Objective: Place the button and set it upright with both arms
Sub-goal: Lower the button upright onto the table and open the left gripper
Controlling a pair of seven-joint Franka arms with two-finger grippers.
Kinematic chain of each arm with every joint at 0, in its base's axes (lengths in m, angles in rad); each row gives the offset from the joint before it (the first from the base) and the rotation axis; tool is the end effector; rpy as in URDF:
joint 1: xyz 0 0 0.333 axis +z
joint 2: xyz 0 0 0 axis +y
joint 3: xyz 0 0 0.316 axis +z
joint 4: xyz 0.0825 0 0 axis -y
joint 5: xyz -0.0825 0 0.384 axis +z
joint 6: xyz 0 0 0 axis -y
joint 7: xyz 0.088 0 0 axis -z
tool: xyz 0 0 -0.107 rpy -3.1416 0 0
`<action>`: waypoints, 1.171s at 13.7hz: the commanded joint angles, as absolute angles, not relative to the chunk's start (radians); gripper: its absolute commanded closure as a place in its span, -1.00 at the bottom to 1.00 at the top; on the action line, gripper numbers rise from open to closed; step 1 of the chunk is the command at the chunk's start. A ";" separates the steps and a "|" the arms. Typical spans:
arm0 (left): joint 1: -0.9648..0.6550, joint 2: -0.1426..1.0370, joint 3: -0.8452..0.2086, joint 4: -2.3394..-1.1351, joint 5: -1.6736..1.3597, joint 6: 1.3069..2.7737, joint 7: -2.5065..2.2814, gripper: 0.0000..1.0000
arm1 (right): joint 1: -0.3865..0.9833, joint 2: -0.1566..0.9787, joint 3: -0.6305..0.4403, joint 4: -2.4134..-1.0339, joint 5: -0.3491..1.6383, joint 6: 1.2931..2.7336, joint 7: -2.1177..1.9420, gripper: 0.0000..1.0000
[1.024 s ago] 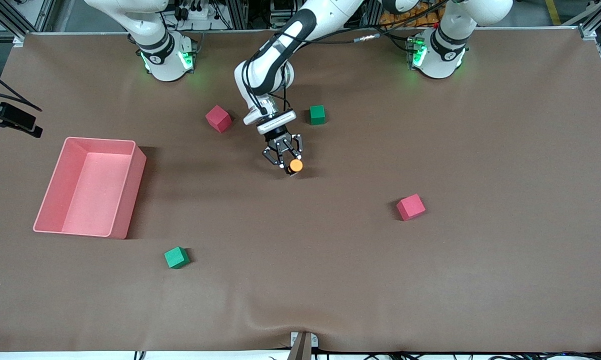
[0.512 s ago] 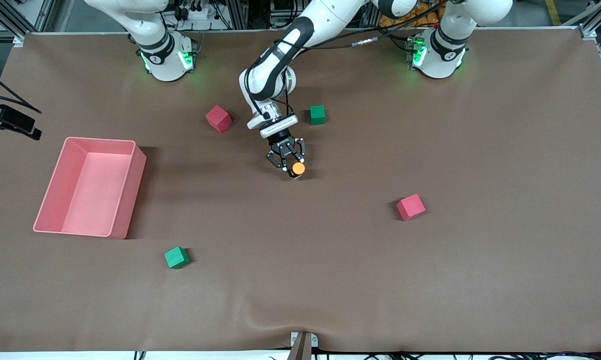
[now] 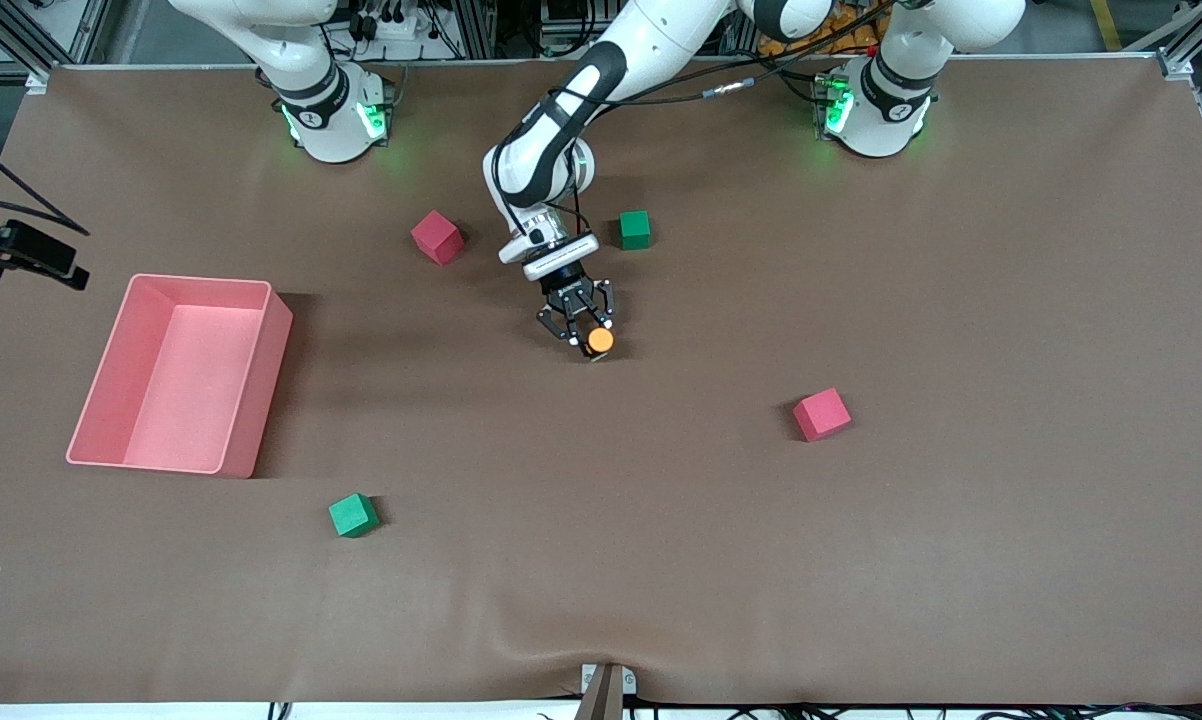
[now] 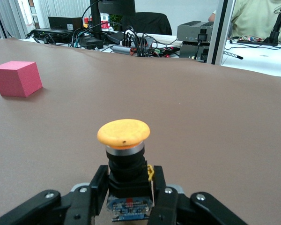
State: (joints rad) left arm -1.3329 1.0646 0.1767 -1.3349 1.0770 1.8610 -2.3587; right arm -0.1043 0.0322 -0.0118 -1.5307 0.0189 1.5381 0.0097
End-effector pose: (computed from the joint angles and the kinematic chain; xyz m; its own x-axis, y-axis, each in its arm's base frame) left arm 0.3199 -0.6194 0.0953 0.3310 0.1934 0.9236 0.4636 -0.8859 0.0194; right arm 0.5578 -0.0628 0.6226 0.9919 -0.1248 -0.0250 -0.1253 -0.9920 -0.0183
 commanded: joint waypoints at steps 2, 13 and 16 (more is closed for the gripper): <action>-1.345 1.092 0.190 -1.308 1.104 1.842 -2.376 0.85 | -0.126 0.029 0.000 -1.526 0.028 1.545 0.014 -1.00; -1.345 1.092 0.187 -1.310 1.106 1.847 -2.369 -0.55 | -0.060 0.049 0.003 -1.520 0.017 1.465 0.025 -1.00; -1.345 1.085 0.184 -1.309 1.104 1.848 -2.373 -1.00 | -0.069 0.049 -0.002 -1.488 0.014 1.451 0.015 -1.00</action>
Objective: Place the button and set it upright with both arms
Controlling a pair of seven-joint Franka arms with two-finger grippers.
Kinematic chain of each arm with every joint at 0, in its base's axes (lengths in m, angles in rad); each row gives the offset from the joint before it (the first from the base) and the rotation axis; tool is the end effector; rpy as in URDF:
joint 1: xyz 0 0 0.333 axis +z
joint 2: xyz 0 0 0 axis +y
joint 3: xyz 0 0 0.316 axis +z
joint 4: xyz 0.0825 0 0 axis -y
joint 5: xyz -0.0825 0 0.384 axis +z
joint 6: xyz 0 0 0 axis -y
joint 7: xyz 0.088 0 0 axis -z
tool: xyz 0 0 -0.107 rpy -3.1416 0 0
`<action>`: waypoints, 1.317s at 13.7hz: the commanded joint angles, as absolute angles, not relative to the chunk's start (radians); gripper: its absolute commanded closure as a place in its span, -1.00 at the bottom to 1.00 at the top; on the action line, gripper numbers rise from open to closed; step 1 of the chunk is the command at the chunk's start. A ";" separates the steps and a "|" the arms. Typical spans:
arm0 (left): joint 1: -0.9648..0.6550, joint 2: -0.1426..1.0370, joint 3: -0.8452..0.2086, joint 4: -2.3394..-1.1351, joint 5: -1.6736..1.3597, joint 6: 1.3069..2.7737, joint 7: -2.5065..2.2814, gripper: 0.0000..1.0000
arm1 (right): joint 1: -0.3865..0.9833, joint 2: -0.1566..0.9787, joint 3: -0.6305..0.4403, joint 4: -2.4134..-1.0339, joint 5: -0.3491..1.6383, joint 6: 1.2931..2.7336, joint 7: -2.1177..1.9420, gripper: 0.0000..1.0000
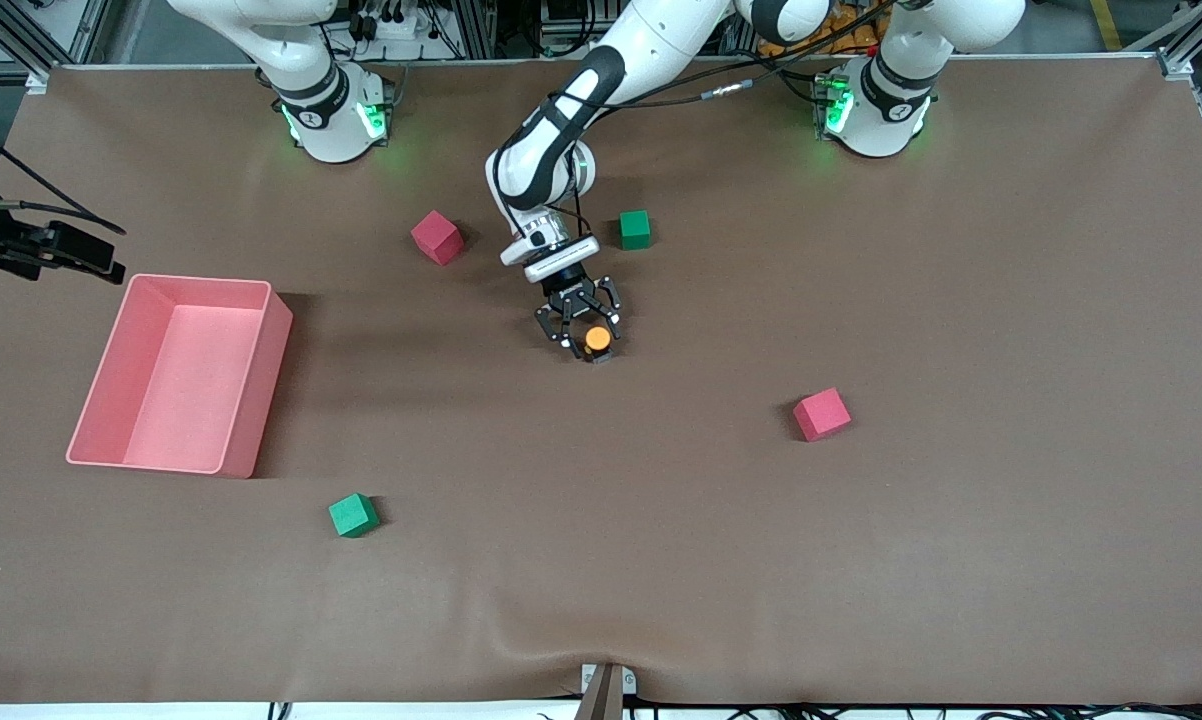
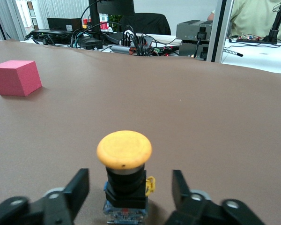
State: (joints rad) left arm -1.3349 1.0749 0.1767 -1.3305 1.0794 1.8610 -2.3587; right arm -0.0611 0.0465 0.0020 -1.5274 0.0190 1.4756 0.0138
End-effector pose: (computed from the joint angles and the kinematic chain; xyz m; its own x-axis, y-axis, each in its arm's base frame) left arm 0.3184 -0.6192 0.0901 0.3315 0.1858 0.9250 0.4596 -0.8880 0.0136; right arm 0.5576 -0.0308 0.6110 0.9926 -0.0707 -0.0984 -0.0728 -0.9972 -0.0177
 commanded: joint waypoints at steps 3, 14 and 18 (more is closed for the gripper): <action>-1.356 1.074 0.179 -1.313 1.098 1.845 -2.375 -1.00 | -0.075 0.048 -0.003 -1.471 0.012 1.440 0.025 -1.00; -1.370 0.856 0.086 -1.321 0.904 1.729 -2.067 -1.00 | -0.110 0.037 -0.003 -1.464 0.031 1.470 0.014 -1.00; -1.286 0.711 0.089 -1.322 0.822 1.729 -1.834 -1.00 | -0.100 0.020 0.005 -1.465 0.028 1.453 0.034 -1.00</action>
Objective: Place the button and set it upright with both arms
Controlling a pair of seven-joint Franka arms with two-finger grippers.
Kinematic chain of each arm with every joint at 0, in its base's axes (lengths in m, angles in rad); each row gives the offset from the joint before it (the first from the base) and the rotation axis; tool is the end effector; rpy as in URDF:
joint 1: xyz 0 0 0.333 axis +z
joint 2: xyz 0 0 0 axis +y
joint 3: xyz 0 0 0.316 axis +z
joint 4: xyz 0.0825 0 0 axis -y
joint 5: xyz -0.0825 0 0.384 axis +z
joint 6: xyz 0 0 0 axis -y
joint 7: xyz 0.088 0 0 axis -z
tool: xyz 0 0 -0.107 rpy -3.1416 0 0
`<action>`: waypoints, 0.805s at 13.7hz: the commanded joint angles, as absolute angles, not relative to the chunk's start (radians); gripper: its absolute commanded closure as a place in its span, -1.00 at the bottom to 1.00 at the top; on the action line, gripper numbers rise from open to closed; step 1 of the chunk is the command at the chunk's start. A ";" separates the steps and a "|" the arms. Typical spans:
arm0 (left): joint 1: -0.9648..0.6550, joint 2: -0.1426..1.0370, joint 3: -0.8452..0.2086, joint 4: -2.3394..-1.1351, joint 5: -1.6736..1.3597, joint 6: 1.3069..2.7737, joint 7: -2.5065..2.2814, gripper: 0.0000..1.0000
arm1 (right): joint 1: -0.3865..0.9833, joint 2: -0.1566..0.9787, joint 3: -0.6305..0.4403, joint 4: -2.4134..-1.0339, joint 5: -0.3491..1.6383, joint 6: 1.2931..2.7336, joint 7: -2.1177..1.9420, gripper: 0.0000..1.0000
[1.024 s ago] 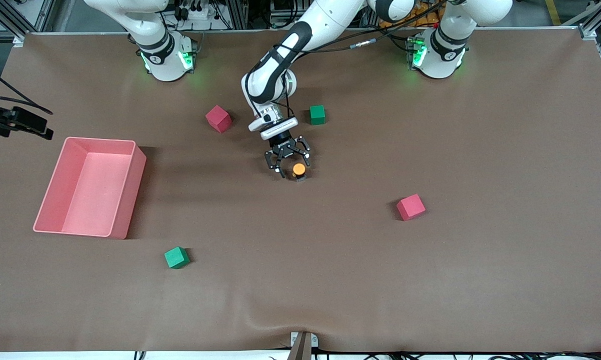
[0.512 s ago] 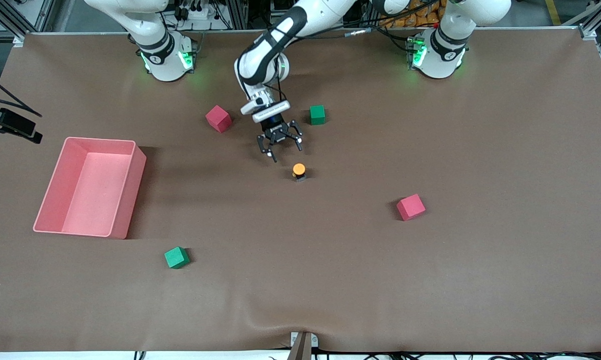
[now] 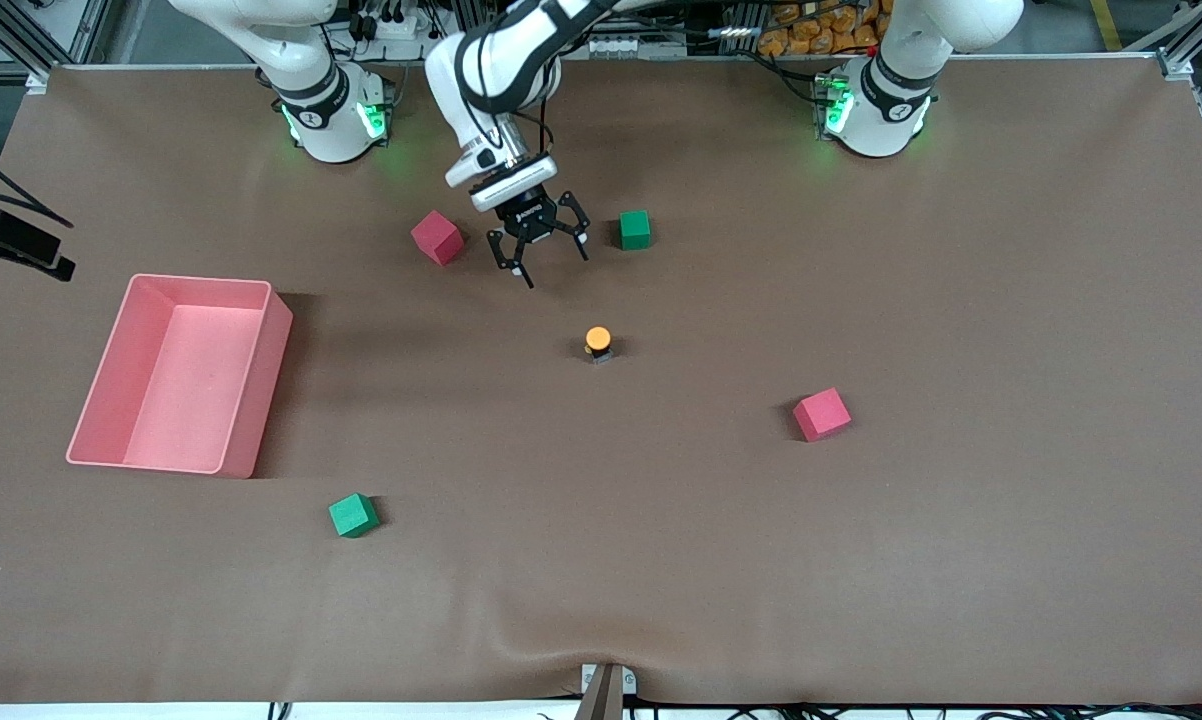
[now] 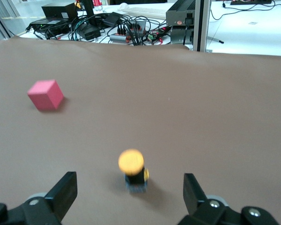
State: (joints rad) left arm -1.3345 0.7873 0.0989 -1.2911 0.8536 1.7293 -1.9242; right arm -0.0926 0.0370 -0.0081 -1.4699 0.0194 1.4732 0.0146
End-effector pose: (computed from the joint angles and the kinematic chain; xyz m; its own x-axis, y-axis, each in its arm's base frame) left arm 0.2860 -0.6639 0.2866 0.5832 0.1574 0.7969 0.4158 -0.9006 -0.1265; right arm 0.5538 -0.0536 0.6427 0.9930 -0.1131 -0.0339 -0.1138 -0.9933 -0.0186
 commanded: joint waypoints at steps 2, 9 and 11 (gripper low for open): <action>-1.226 0.668 0.087 -1.321 0.804 1.732 -1.757 -1.00 | -0.094 0.015 0.006 -1.471 0.034 1.453 0.080 -1.00; -0.984 0.540 0.083 -1.316 0.680 1.819 -1.458 -1.00 | -0.066 -0.044 0.006 -1.528 0.063 1.463 0.092 -1.00; -0.927 0.534 0.080 -1.315 0.675 1.860 -1.402 -1.00 | -0.058 -0.049 0.008 -1.523 0.063 1.454 0.091 -1.00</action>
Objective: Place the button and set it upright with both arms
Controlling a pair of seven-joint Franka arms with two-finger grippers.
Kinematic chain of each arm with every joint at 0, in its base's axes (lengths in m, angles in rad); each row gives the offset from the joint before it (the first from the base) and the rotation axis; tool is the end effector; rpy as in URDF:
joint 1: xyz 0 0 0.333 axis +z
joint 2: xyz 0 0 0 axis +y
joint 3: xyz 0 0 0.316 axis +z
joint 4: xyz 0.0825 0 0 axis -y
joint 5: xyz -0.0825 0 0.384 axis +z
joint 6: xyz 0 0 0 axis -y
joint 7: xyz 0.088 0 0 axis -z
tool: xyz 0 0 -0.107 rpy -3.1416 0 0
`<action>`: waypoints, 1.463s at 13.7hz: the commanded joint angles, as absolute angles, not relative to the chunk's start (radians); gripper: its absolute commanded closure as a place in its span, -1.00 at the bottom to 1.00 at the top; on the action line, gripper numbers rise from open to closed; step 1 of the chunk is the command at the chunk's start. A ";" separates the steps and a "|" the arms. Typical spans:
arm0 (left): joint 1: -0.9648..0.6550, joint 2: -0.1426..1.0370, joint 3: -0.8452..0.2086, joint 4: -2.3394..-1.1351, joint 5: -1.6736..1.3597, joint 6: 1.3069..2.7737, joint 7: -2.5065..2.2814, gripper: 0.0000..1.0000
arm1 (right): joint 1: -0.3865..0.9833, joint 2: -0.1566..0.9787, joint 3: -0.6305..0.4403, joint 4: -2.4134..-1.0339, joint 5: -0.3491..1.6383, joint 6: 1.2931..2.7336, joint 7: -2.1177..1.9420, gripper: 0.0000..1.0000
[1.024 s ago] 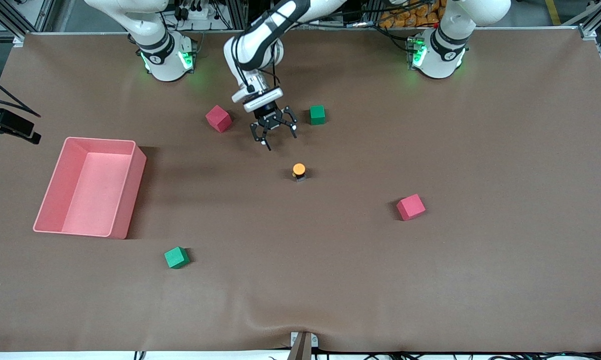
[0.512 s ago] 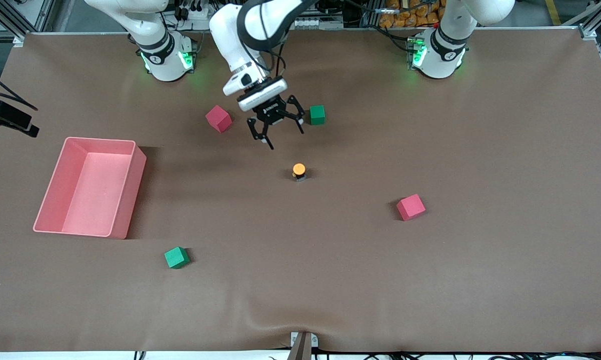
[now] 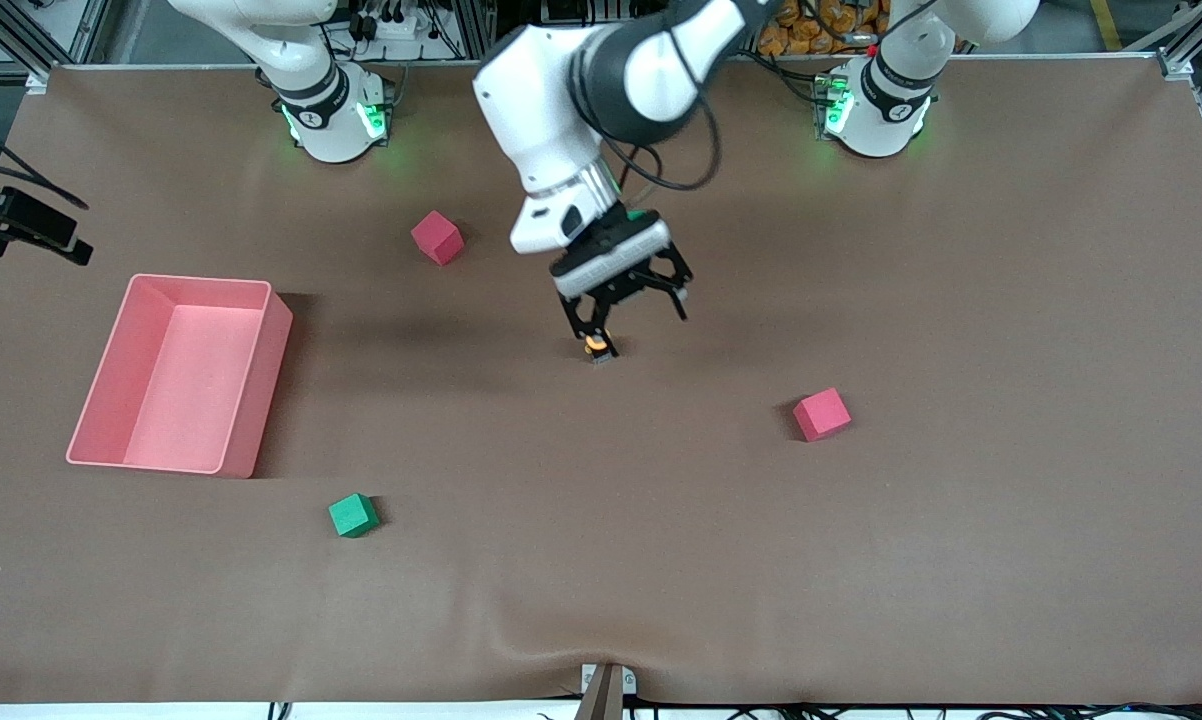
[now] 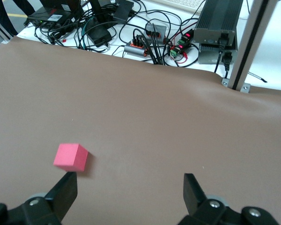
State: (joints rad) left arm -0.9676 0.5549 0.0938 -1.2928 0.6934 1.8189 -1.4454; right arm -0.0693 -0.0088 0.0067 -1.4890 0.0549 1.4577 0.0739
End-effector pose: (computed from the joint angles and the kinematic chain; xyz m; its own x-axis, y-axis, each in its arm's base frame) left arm 0.4898 -0.5276 0.4451 0.7393 0.2209 0.6361 0.4135 -0.8945 -0.1699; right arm 0.5396 -0.0274 0.6578 0.9912 -0.1298 -0.0263 -0.1311 -0.9900 -0.0528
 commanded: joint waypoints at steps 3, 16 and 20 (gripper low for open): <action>-0.842 0.502 0.080 -1.313 0.586 1.925 -1.255 -1.00 | -0.037 -0.061 0.006 -1.525 0.063 1.453 0.092 -1.00; -0.094 0.331 -0.347 -1.322 0.194 1.889 -0.632 -1.00 | -0.017 -0.061 0.006 -1.526 0.054 1.436 0.196 -1.00; -0.002 0.279 -0.376 -1.330 0.097 1.784 -0.572 -1.00 | -0.023 -0.060 0.002 -1.532 0.045 1.427 0.184 -1.00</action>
State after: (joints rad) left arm -0.0374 0.3365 -0.3514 -1.2920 0.1462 1.8316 -0.6003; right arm -0.0219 -0.0333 0.0027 -1.5058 0.0537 1.4310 0.1757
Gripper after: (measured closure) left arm 0.000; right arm 0.000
